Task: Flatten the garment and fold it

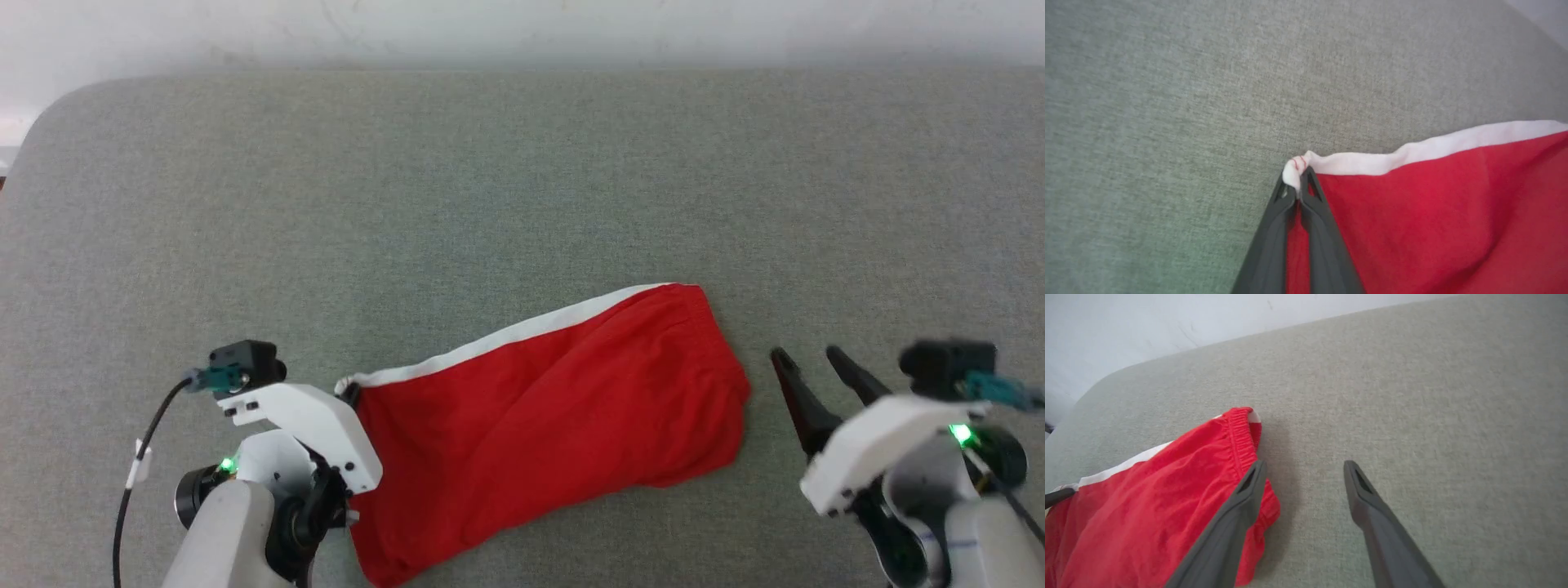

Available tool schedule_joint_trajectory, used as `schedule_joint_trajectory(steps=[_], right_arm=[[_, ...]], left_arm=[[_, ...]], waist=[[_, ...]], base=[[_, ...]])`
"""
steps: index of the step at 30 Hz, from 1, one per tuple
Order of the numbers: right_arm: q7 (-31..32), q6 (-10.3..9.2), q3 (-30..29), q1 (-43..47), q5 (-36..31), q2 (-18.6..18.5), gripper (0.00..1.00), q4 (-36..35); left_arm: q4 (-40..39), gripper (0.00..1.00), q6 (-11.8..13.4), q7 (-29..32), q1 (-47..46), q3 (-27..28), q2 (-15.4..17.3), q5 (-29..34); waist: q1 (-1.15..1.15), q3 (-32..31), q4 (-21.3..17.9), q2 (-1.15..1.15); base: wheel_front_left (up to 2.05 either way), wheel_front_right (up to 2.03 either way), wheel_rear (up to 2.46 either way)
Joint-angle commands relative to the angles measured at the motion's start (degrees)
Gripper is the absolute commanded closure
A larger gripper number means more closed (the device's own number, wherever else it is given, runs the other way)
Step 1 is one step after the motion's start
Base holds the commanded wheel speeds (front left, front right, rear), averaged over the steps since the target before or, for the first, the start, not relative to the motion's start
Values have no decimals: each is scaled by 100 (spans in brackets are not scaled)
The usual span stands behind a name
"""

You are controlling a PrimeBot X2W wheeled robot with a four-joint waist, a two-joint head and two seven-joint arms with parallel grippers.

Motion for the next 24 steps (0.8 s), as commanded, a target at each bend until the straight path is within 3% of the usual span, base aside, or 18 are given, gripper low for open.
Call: schedule_joint_trajectory(steps=[1, 6, 13, 24], right_arm=[[216, -5, 113, -305, -149, 14, 0, -75], [1191, -5, 684, -1241, -569, -104, 0, 65], [2139, -5, 1336, -2405, -937, -482, 0, 1189], [1880, -5, 2222, -2999, -939, -603, 0, 2542]], left_arm=[[-205, 100, 17, -261, 144, 135, -112, -112], [-1001, 100, 136, -641, 527, 295, -274, -212], [-1731, 100, 266, -631, 869, 139, -363, -137], [-1825, 100, 264, -579, 897, -32, -384, -109]], waist=[[-1, 6, 31, 0], [-1, 75, 78, 0], [-1, 292, 264, 0], [-1, 545, 416, 0]], base=[[0, 0, 0], [0, 0, 0], [0, 0, 0], [0, 0, 0]])
